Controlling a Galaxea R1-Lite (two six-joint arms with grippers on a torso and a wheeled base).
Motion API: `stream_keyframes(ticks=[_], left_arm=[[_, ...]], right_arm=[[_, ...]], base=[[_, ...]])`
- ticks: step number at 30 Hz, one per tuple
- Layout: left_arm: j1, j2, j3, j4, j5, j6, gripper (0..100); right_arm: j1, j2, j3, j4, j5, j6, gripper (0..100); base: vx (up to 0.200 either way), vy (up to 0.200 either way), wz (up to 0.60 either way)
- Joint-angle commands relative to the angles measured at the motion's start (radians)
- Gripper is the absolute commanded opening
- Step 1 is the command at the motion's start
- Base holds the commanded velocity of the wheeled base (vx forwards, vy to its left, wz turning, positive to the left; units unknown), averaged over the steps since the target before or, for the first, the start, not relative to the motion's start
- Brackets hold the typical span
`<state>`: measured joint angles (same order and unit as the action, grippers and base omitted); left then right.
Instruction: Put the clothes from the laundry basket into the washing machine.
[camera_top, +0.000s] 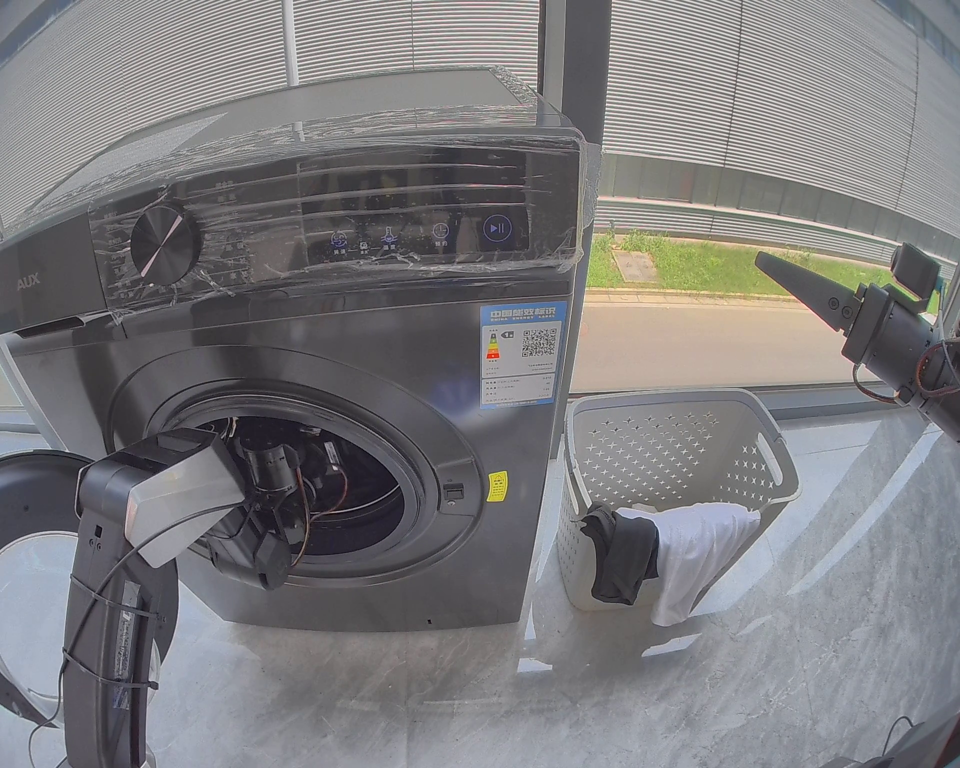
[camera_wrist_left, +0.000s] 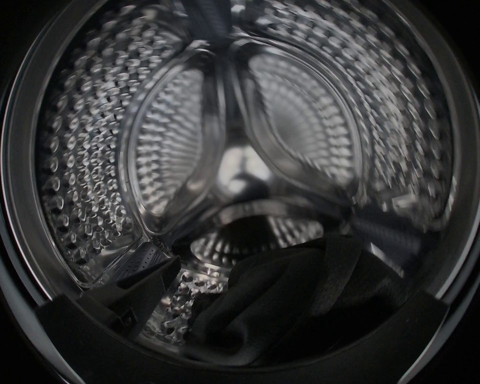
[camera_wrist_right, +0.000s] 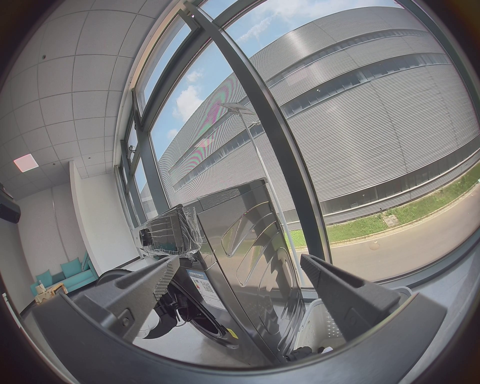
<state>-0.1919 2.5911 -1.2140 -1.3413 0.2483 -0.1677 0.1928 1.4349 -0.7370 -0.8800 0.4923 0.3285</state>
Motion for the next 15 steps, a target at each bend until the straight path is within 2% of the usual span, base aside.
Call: stream_keyframes(ticks=[1,4,7,9,10,11,13,14,15], left_arm=[[0.04,0.041,0.113,-0.038,-0.123,0.203,100],[0.068,0.047,0.087,-0.027,-0.207,0.343,100],[0.112,0.052,0.054,-0.021,-0.262,0.478,100],[0.14,0.05,0.045,0.002,-0.302,0.543,100],[0.143,0.05,0.044,0.005,-0.31,0.553,100],[0.158,0.049,0.034,0.013,-0.353,0.596,100],[0.175,0.041,0.027,0.019,-0.388,0.62,100],[0.177,0.04,0.024,0.022,-0.388,0.616,100],[0.175,0.037,0.016,0.025,-0.377,0.597,100]], right_arm=[[0.001,-0.001,-0.001,-0.001,0.0,0.0,100],[0.001,-0.004,0.004,-0.001,-0.001,0.0,100],[0.001,-0.005,0.005,-0.001,0.0,0.0,100],[0.001,-0.005,0.005,-0.001,0.0,0.0,100],[0.001,-0.005,0.005,-0.001,0.0,0.0,100],[0.001,-0.005,0.005,-0.001,0.0,0.0,100],[0.001,-0.005,0.005,-0.001,0.0,0.001,100],[-0.001,-0.005,0.005,-0.001,0.0,0.0,100],[0.001,-0.005,0.005,-0.001,0.0,0.0,100]], base=[[0.0,0.0,0.0],[0.0,0.0,0.0],[0.0,0.0,0.0],[0.0,0.0,0.0],[0.0,0.0,0.0],[0.0,0.0,0.0],[0.0,0.0,0.0],[0.0,0.0,0.0],[0.0,0.0,0.0]])
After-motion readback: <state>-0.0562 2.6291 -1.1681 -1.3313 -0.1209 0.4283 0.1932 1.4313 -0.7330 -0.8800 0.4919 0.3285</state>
